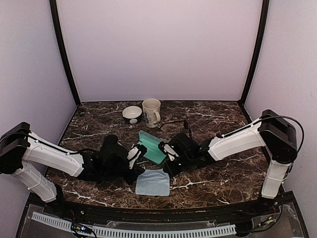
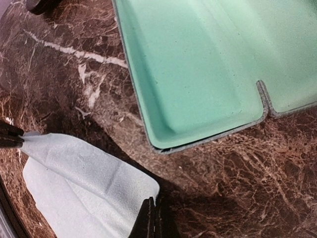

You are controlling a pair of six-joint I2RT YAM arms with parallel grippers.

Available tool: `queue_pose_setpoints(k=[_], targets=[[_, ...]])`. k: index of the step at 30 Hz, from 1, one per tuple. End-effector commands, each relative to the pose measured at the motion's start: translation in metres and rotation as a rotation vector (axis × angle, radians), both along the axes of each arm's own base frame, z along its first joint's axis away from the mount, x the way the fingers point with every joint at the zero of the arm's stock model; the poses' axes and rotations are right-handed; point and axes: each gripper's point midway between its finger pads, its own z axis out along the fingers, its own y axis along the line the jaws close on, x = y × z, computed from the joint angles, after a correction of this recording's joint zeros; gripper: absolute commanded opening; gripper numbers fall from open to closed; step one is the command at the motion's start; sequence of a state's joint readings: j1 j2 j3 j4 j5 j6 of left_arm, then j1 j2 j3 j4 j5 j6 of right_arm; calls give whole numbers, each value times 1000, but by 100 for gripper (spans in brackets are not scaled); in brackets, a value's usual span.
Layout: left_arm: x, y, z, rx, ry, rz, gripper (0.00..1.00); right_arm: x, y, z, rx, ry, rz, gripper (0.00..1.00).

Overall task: Organize the sunglasses
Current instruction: Fold the glasses cleaning cloth at the center of the board.

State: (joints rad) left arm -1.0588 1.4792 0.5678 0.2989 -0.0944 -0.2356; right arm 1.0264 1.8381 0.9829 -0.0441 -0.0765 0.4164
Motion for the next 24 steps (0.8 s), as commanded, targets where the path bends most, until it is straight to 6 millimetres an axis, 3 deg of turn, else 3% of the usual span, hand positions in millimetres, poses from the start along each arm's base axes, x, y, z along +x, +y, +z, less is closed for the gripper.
queue_pose_setpoints(k=[1, 10, 16, 24], targets=[[-1, -5, 13, -45, -40, -26, 0, 0, 3, 20, 72, -62, 65, 0], [-1, -8, 6, -35, -51, -44, 4, -6, 3, 38, 159, -108, 98, 0], [-2, -8, 9, -54, -62, -59, 8, -6, 1, 40, 159, -132, 109, 0], [-6, -4, 7, -71, -59, -73, 6, -7, 0, 42, 149, -180, 160, 0]])
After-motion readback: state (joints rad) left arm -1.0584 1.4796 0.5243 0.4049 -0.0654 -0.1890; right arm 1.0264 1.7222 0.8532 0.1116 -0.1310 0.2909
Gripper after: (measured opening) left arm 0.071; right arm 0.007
